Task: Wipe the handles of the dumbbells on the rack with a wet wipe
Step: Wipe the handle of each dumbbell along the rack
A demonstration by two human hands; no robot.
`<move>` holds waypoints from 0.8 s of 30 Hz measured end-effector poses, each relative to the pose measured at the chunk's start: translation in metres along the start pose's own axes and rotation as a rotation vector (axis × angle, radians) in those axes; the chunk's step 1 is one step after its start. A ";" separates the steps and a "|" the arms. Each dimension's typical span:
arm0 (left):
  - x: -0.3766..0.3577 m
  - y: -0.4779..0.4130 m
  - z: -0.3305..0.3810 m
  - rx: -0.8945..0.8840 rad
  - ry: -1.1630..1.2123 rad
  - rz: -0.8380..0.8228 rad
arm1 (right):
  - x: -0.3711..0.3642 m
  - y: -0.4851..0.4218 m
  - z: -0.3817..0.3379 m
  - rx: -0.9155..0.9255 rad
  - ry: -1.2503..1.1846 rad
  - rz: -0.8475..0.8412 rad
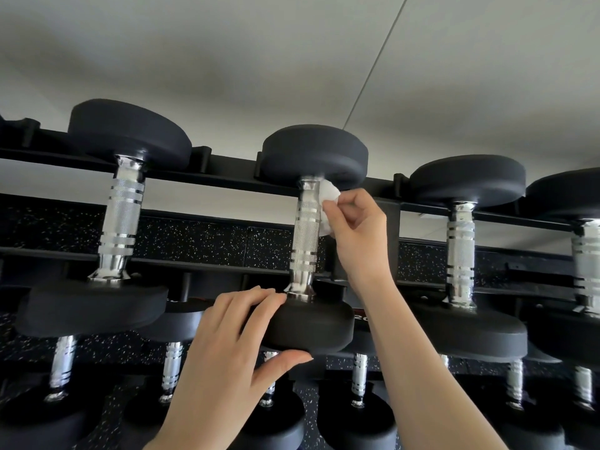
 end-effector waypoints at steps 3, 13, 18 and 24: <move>0.000 0.000 -0.001 -0.003 -0.002 0.002 | -0.002 -0.004 0.004 -0.022 -0.006 -0.028; -0.002 0.001 -0.001 -0.007 -0.008 0.007 | -0.008 -0.005 0.013 -0.210 -0.360 -0.216; -0.002 0.000 0.000 -0.004 -0.005 0.003 | -0.005 0.002 0.019 -0.268 -0.375 -0.248; -0.001 0.001 -0.001 -0.009 -0.011 -0.005 | -0.003 0.007 0.015 -0.245 -0.379 -0.306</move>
Point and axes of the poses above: each hand's wrist, its own y-axis away from the middle knuckle, its own x-axis out of the back of the hand, z = x × y, the point moved 1 cm from there along -y, towards the middle knuckle, and after that the axes turned 3 degrees about z, right-handed, at the moved point
